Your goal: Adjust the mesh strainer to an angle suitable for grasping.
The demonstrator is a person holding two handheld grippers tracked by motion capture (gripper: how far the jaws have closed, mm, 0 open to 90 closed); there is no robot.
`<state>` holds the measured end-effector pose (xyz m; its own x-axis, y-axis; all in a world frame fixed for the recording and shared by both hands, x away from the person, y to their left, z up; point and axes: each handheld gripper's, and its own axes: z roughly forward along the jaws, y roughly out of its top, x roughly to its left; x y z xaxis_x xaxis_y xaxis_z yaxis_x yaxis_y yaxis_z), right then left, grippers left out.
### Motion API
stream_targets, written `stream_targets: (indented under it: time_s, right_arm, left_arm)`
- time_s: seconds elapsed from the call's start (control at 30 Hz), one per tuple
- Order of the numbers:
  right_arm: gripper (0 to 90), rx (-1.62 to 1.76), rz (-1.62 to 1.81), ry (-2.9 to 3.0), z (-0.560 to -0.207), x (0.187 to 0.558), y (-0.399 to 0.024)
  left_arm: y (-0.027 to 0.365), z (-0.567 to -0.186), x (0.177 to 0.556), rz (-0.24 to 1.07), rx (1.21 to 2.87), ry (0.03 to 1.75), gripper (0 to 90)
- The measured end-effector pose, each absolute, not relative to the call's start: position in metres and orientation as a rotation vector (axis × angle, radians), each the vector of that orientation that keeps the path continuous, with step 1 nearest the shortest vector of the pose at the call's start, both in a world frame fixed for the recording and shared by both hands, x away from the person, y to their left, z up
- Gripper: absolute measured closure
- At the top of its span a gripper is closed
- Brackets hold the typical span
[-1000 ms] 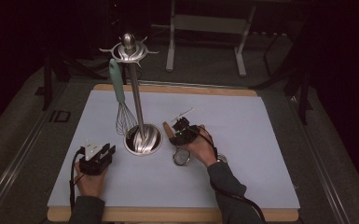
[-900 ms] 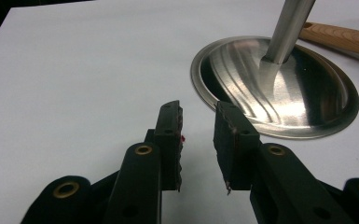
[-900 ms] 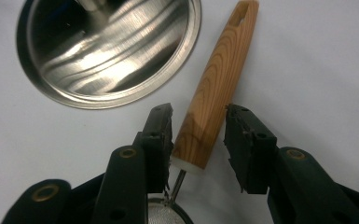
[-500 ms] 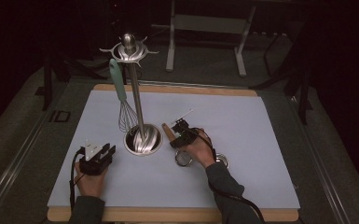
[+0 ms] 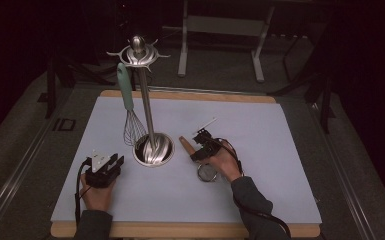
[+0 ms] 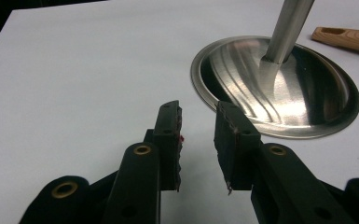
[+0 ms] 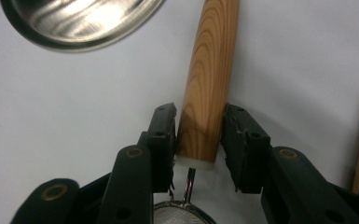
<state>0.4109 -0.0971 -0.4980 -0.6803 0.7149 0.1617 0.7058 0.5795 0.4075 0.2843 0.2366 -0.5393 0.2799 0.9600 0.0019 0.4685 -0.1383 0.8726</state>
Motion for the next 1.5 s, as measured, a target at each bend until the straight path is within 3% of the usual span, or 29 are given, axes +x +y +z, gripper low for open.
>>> stream_targets:
  time_s: [0.47, 1.5]
  right_arm:
    - [69.5, 1.36, 0.593, 2.867, -0.5, 0.423, -0.083]
    - [71.0, 1.236, 0.882, 2.758, -0.457, 0.404, -0.094]
  left_arm:
    - [0.237, -0.539, 0.284, 0.766, 1.74, 1.305, 71.2]
    - [0.237, -0.539, 0.284, 0.767, 1.74, 1.306, 71.3]
